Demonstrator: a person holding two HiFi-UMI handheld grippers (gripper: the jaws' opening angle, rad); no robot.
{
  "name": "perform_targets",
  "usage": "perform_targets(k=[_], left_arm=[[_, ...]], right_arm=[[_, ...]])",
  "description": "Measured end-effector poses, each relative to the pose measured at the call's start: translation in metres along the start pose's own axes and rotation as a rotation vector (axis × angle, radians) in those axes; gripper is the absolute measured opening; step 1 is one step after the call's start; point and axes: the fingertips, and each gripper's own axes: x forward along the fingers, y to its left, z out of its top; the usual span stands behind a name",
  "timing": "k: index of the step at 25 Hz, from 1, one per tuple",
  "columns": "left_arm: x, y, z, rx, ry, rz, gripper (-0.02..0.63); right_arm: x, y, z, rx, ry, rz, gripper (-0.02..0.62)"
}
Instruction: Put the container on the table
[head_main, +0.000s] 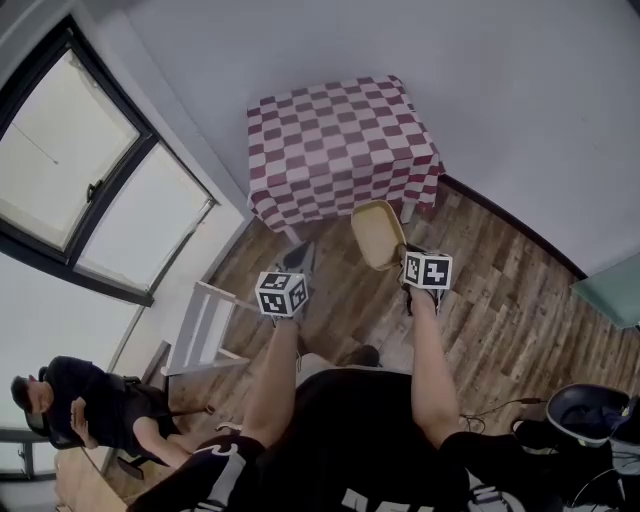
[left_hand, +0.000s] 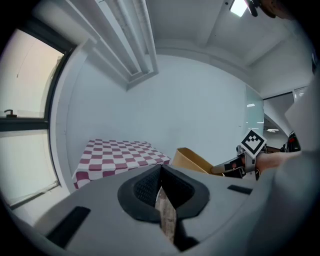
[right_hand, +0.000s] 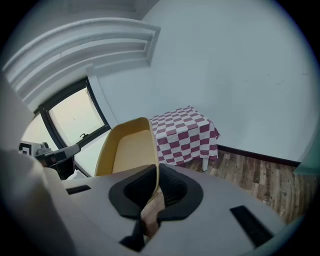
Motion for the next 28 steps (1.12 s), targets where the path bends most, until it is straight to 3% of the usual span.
perform_targets(k=[28], left_arm=[[0.026,-0.04,-0.007,-0.008,0.01,-0.015,0.026]], right_arm=[[-0.029,-0.054,-0.024,0.042,0.019,-0.034,0.034]])
